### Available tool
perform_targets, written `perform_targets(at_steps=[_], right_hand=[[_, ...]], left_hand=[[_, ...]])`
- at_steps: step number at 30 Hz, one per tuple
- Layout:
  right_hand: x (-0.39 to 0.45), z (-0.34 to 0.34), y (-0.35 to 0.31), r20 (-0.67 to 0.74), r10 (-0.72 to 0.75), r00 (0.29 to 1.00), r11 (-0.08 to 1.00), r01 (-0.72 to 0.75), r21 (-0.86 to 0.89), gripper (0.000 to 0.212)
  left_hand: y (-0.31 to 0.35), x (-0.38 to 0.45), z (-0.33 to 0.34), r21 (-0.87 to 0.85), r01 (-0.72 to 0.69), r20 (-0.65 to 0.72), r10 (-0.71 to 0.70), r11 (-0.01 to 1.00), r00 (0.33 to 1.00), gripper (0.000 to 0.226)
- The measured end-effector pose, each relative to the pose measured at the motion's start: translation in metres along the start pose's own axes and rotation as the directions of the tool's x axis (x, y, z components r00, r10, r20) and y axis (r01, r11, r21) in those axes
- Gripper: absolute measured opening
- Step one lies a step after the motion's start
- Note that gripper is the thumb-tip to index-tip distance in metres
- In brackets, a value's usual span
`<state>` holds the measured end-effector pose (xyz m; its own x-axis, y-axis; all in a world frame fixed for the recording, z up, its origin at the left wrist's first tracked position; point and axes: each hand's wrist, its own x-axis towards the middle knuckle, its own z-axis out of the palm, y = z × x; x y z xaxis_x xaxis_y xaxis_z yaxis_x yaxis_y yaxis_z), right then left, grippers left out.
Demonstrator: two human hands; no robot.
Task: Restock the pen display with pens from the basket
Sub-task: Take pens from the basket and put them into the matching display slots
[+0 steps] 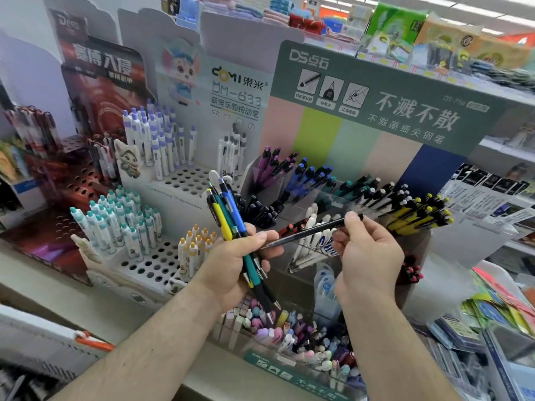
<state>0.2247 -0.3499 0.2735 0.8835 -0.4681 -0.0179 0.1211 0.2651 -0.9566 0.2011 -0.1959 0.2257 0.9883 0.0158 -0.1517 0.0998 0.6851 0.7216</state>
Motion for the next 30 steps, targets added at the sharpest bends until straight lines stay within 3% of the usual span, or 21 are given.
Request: perform_targets(at_steps=[5,10,13,16,20,22,24,27,30], right_hand=[[0.000,0.010,0.008,0.020,0.108,0.994,0.993,-0.109,0.053,0.012],[-0.005,0.020,0.009,0.108,0.078,0.991,0.997,-0.075,-0.030,0.008],[-0.005,0.028,0.001,0.097,-0.035,0.995,0.999,0.036,-0.004,0.007],[0.003,0.037,-0.008,0.024,-0.303,0.953,0.952,0.303,-0.034,0.012],[0.017,0.049,0.001,0.117,-0.584,0.803,0.762,0.592,-0.261,0.010],[0.022,0.056,0.011,0.236,-0.637,0.734,0.622,0.670,-0.405,0.017],[0.024,0.064,0.017,0.387,-0.594,0.705,0.495,0.700,-0.515,0.019],[0.024,0.074,0.018,0.605,-0.369,0.705,0.281,0.706,-0.650,0.019],[0.022,0.080,0.020,0.705,-0.186,0.684,0.164,0.729,-0.665,0.048]], left_hand=[[0.007,-0.002,-0.002,-0.171,-0.117,0.012,0.120,0.978,0.993,0.011],[0.014,0.000,-0.013,-0.178,-0.182,-0.047,0.176,0.967,0.983,0.017],[0.020,0.001,-0.019,-0.206,-0.183,-0.093,0.167,0.961,0.982,0.014],[0.024,0.000,-0.025,-0.201,-0.170,-0.102,0.152,0.965,0.983,0.012],[0.024,-0.003,-0.031,-0.140,-0.124,-0.056,0.117,0.982,0.992,0.012],[0.024,-0.005,-0.032,-0.092,-0.104,-0.027,0.102,0.990,0.994,0.013],[0.023,-0.006,-0.034,-0.051,-0.088,-0.002,0.088,0.995,0.996,0.017],[0.022,-0.006,-0.038,0.008,-0.075,0.029,0.075,0.997,0.997,0.019],[0.023,-0.007,-0.038,0.074,-0.071,0.062,0.067,0.995,0.996,0.013]])
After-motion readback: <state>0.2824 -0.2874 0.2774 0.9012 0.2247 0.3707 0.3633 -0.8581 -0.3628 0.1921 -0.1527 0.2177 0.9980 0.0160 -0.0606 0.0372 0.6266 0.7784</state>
